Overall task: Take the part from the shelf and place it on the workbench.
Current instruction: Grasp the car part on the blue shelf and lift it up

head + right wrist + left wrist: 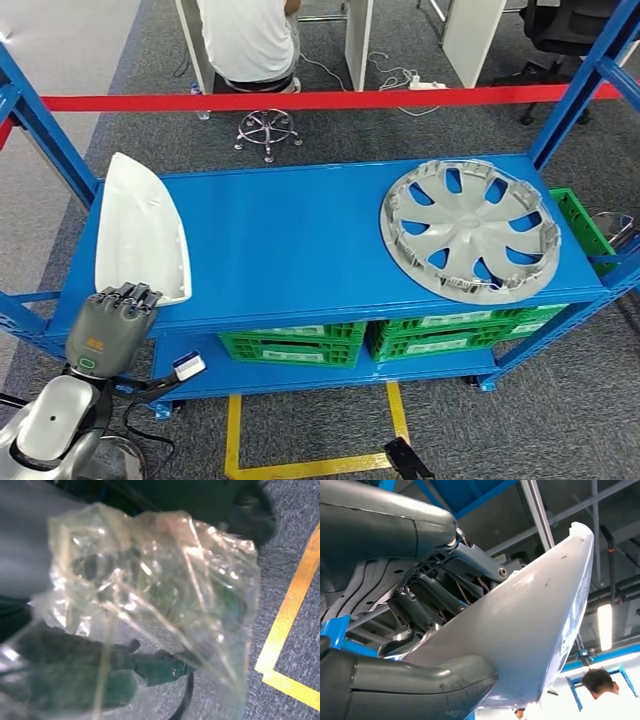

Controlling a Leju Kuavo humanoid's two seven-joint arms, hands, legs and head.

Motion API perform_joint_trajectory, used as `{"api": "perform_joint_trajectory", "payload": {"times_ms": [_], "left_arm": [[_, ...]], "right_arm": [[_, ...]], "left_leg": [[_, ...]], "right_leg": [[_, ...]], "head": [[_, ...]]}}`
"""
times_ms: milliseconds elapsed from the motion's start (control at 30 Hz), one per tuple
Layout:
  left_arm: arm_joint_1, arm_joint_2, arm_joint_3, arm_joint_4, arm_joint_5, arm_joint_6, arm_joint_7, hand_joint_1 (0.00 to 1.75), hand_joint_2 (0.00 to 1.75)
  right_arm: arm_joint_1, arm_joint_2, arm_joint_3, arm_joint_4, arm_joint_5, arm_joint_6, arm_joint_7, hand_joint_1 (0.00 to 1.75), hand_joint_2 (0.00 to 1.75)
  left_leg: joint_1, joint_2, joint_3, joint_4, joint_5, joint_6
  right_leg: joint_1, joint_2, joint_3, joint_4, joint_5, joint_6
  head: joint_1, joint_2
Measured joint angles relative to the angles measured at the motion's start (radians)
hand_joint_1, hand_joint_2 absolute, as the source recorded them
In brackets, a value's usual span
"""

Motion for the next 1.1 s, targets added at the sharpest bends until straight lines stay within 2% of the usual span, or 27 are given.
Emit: {"api": "perform_joint_trajectory", "payload": {"times_ms": [33, 67, 133, 200, 233, 267, 333, 367, 400, 433, 467, 500, 567, 600, 633, 700, 733, 767, 833, 867, 900, 933, 967, 1000, 1033, 1067, 1100], "left_arm": [[0.000, 0.000, -0.001, 0.000, 0.000, 0.000, 0.001, 1.75, 1.75], [0.000, 0.000, -0.002, 0.000, 0.000, -0.001, 0.003, 1.75, 1.75], [-0.001, 0.000, -0.003, 0.000, 0.000, -0.001, 0.005, 1.75, 1.75], [0.000, 0.001, -0.003, 0.000, 0.000, -0.003, 0.008, 1.75, 1.75], [0.000, 0.002, -0.004, 0.000, 0.000, -0.004, 0.009, 1.75, 1.75], [0.000, 0.002, -0.004, 0.000, 0.000, -0.006, 0.010, 1.75, 1.75], [0.001, 0.001, -0.006, 0.000, 0.000, -0.012, 0.013, 1.75, 1.75], [0.002, 0.000, -0.008, 0.000, 0.000, -0.014, 0.015, 1.75, 1.75], [0.003, 0.000, -0.009, 0.000, 0.000, -0.017, 0.017, 1.75, 1.75], [0.003, -0.001, -0.010, 0.000, 0.000, -0.019, 0.019, 1.75, 1.75], [0.004, -0.001, -0.010, 0.000, 0.000, -0.021, 0.022, 1.75, 1.75], [0.003, -0.001, -0.010, 0.000, 0.000, -0.023, 0.024, 1.75, 1.75], [0.003, -0.002, -0.010, 0.000, 0.000, -0.029, 0.027, 1.75, 1.75], [0.004, -0.002, -0.010, 0.000, 0.000, -0.031, 0.027, 1.75, 1.75], [0.004, -0.003, -0.010, 0.000, 0.000, -0.032, 0.028, 1.75, 1.75], [0.005, -0.004, -0.010, 0.000, 0.000, -0.034, 0.029, 1.75, 1.75], [0.005, -0.005, -0.010, 0.000, 0.000, -0.035, 0.031, 1.75, 1.75], [0.006, -0.006, -0.010, 0.000, 0.000, -0.037, 0.033, 1.75, 1.75], [0.010, -0.009, -0.009, 0.000, 0.000, -0.044, 0.038, 1.75, 1.75], [0.013, -0.011, -0.008, 0.000, 0.000, -0.048, 0.040, 1.75, 1.75], [0.015, -0.013, -0.007, 0.000, 0.000, -0.052, 0.041, 1.75, 1.75], [0.017, -0.015, -0.006, 0.000, 0.000, -0.056, 0.042, 1.75, 1.75], [0.019, -0.018, -0.004, 0.000, 0.000, -0.059, 0.043, 1.75, 1.75], [0.020, -0.020, -0.002, 0.000, 0.000, -0.064, 0.043, 1.75, 1.75], [0.022, -0.023, 0.000, 0.000, 0.000, -0.068, 0.043, 1.75, 1.75], [0.024, -0.025, 0.004, -0.001, 0.000, -0.071, 0.043, 1.75, 1.75], [0.028, -0.027, 0.007, -0.002, 0.000, -0.073, 0.043, 1.75, 1.75]], "right_arm": [[-0.001, 0.000, 0.000, 0.000, 0.000, 0.000, -0.001, 0.00, 0.00], [-0.001, 0.000, 0.000, 0.000, 0.000, -0.001, -0.001, 0.00, 0.00], [-0.001, -0.001, 0.000, 0.000, -0.001, -0.001, -0.002, 0.00, 0.00], [-0.002, 0.000, 0.000, 0.000, -0.001, -0.001, -0.002, 0.00, 0.00], [-0.003, 0.000, 0.000, 0.000, -0.002, -0.001, -0.002, 0.00, 0.00], [-0.004, 0.000, 0.000, 0.000, -0.003, -0.001, -0.003, 0.00, 0.00], [-0.004, 0.000, 0.001, 0.000, -0.004, -0.001, -0.003, 0.00, 0.00], [-0.004, -0.001, 0.001, 0.000, -0.005, -0.001, -0.003, 0.00, 0.00], [-0.003, -0.001, 0.001, 0.000, -0.006, -0.001, -0.003, 0.00, 0.00], [-0.003, -0.001, 0.001, 0.000, -0.007, -0.001, -0.003, 0.00, 0.00], [-0.003, -0.001, 0.002, 0.000, -0.008, -0.001, -0.003, 0.00, 0.00], [-0.003, -0.001, 0.003, 0.000, -0.009, -0.001, -0.003, 0.00, 0.00], [-0.004, -0.001, 0.005, 0.000, -0.012, -0.003, -0.003, 0.00, 0.00], [-0.004, -0.001, 0.006, 0.000, -0.013, -0.004, -0.003, 0.00, 0.00], [-0.003, -0.001, 0.006, 0.000, -0.013, -0.004, -0.003, 0.00, 0.00], [-0.001, -0.001, 0.007, 0.000, -0.016, -0.005, -0.003, 0.00, 0.00], [0.001, -0.001, 0.007, 0.000, -0.018, -0.005, -0.002, 0.00, 0.00], [0.002, -0.001, 0.007, 0.000, -0.021, -0.005, -0.001, 0.00, 0.00], [0.002, -0.001, 0.007, 0.000, -0.028, -0.006, 0.003, 0.00, 0.00], [0.002, -0.002, 0.007, 0.000, -0.032, -0.006, 0.006, 0.00, 0.00], [0.001, -0.002, 0.007, 0.000, -0.036, -0.006, 0.010, 0.00, 0.00], [0.001, -0.001, 0.007, 0.000, -0.038, -0.006, 0.014, 0.00, 0.00], [0.001, -0.001, 0.007, 0.000, -0.039, -0.007, 0.017, 0.00, 0.00], [0.000, -0.001, 0.007, -0.001, -0.040, -0.008, 0.021, 0.00, 0.00], [-0.002, -0.002, 0.007, -0.001, -0.040, -0.010, 0.025, 0.00, 0.00], [-0.003, -0.002, 0.007, -0.002, -0.040, -0.012, 0.029, 0.00, 0.00], [-0.003, -0.002, 0.007, -0.003, -0.040, -0.014, 0.031, 0.00, 0.00]], "left_leg": [[-0.001, 0.000, -0.004, 0.005, 0.000, -0.005], [-0.001, -0.001, -0.008, 0.008, 0.001, -0.011], [-0.001, -0.001, -0.015, 0.011, 0.008, -0.025], [0.001, -0.003, -0.025, 0.017, 0.003, -0.037], [0.002, -0.004, -0.035, 0.033, -0.016, -0.043], [0.003, -0.006, -0.050, 0.069, -0.050, -0.050], [0.009, -0.009, -0.088, 0.187, -0.134, -0.061], [0.012, -0.009, -0.101, 0.242, -0.159, -0.065], [0.014, -0.009, -0.103, 0.271, -0.163, -0.068], [0.016, -0.009, -0.090, 0.268, -0.146, -0.070], [0.018, -0.009, -0.061, 0.230, -0.114, -0.071], [0.020, -0.010, -0.022, 0.168, -0.085, -0.071], [0.020, -0.013, 0.051, 0.044, -0.063, -0.068], [0.017, -0.016, 0.068, 0.010, -0.067, -0.063], [0.014, -0.018, 0.070, -0.003, -0.070, -0.056], [0.013, -0.016, 0.056, -0.007, -0.053, -0.037], [0.014, -0.014, 0.046, -0.009, -0.042, -0.027], [0.015, -0.012, 0.035, -0.012, -0.029, -0.017], [0.013, -0.009, 0.009, -0.011, -0.008, -0.006], [0.010, -0.008, -0.005, -0.011, 0.001, -0.004], [0.007, -0.007, -0.018, -0.010, 0.011, -0.003], [0.004, -0.006, -0.031, -0.009, 0.021, -0.002], [0.000, -0.005, -0.043, -0.008, 0.030, -0.002], [-0.002, -0.005, -0.052, -0.007, 0.037, -0.002], [-0.005, -0.005, -0.060, -0.006, 0.044, -0.004], [-0.007, -0.004, -0.065, -0.004, 0.052, -0.007], [-0.006, -0.003, -0.070, -0.003, 0.061, -0.011]], "right_leg": [[0.002, 0.000, 0.031, -0.054, 0.020, -0.005], [0.005, 0.000, 0.046, -0.084, 0.025, -0.008], [0.008, 0.000, 0.050, -0.098, 0.026, -0.011], [0.004, 0.001, 0.046, -0.113, 0.030, -0.018], [0.001, 0.001, 0.042, -0.121, 0.034, -0.025], [-0.002, 0.000, 0.035, -0.127, 0.040, -0.032], [0.000, -0.001, 0.014, -0.125, 0.054, -0.040], [0.000, -0.002, 0.003, -0.123, 0.061, -0.040], [0.001, -0.003, -0.008, -0.120, 0.068, -0.040], [0.001, -0.003, -0.019, -0.117, 0.074, -0.039], [0.001, -0.003, -0.031, -0.112, 0.081, -0.037], [0.001, -0.002, -0.041, -0.108, 0.087, -0.034], [0.003, -0.001, -0.057, -0.102, 0.102, -0.025], [0.003, -0.001, -0.061, -0.103, 0.111, -0.020], [0.004, -0.001, -0.063, -0.107, 0.121, -0.014], [0.002, -0.001, -0.068, -0.114, 0.133, -0.001], [0.001, -0.001, -0.076, -0.105, 0.115, 0.004], [0.001, -0.001, -0.088, -0.076, 0.077, 0.007], [0.000, -0.002, -0.119, 0.039, -0.028, 0.009], [0.000, -0.002, -0.129, 0.105, -0.062, 0.009], [0.001, -0.002, -0.130, 0.153, -0.072, 0.008], [0.003, -0.002, -0.119, 0.173, -0.060, 0.005], [0.005, -0.002, -0.091, 0.158, -0.032, 0.000], [0.009, -0.002, -0.046, 0.107, -0.004, -0.009], [0.014, -0.002, 0.008, 0.035, 0.008, -0.021], [0.018, -0.002, 0.062, -0.045, 0.007, -0.029], [0.023, -0.001, 0.099, -0.109, -0.003, -0.036]], "head": [[0.000, 0.000], [-0.001, 0.000], [-0.001, 0.000], [-0.002, 0.000], [-0.003, 0.000], [-0.006, 0.000], [-0.010, 0.000], [-0.011, 0.000], [-0.010, 0.000], [-0.011, 0.000], [-0.011, 0.000], [-0.011, 0.000], [-0.010, 0.000], [-0.010, 0.000], [-0.010, 0.000], [-0.009, 0.000], [-0.008, 0.000], [-0.006, 0.000], [-0.003, 0.000], [-0.002, 0.000], [-0.003, 0.000], [-0.003, 0.000], [-0.003, 0.000], [-0.003, 0.000], [-0.003, 0.000], [-0.004, 0.000], [-0.004, 0.000]]}}
